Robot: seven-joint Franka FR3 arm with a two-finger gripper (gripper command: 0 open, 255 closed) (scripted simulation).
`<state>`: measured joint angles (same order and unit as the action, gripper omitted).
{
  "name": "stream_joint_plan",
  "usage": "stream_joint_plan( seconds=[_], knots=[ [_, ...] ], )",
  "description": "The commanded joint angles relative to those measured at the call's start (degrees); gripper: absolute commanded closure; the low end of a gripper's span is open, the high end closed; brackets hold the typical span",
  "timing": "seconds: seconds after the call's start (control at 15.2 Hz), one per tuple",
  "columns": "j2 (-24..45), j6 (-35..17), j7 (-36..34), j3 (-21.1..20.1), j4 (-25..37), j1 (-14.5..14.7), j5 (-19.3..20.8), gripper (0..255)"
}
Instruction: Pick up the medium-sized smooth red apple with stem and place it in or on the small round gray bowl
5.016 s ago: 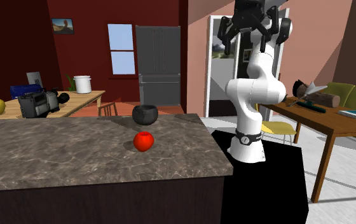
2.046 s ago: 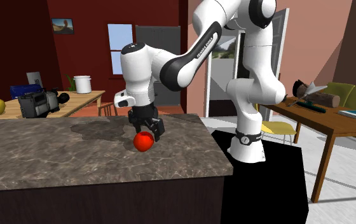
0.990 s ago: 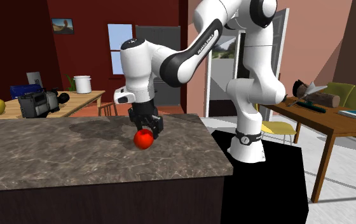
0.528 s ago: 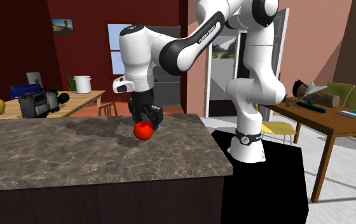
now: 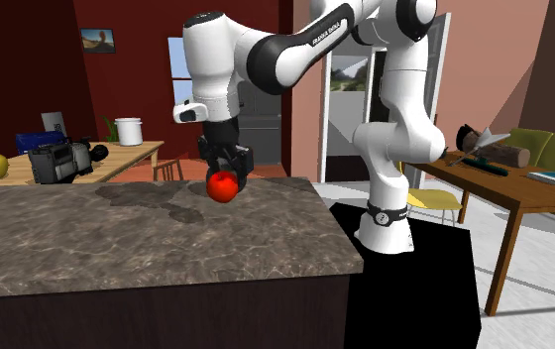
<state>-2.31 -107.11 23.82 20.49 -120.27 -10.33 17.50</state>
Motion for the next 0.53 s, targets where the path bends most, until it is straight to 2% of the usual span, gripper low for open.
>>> stream_joint_plan(
  seconds=[0.0, 0.46],
  knots=[
    [-0.51, 1.48, 0.25, -0.08, 0.99, 0.06, 0.01, 255],
    [-1.95, 6.67, 1.19, -0.38, 4.87, 0.26, 0.02, 255]
  ],
)
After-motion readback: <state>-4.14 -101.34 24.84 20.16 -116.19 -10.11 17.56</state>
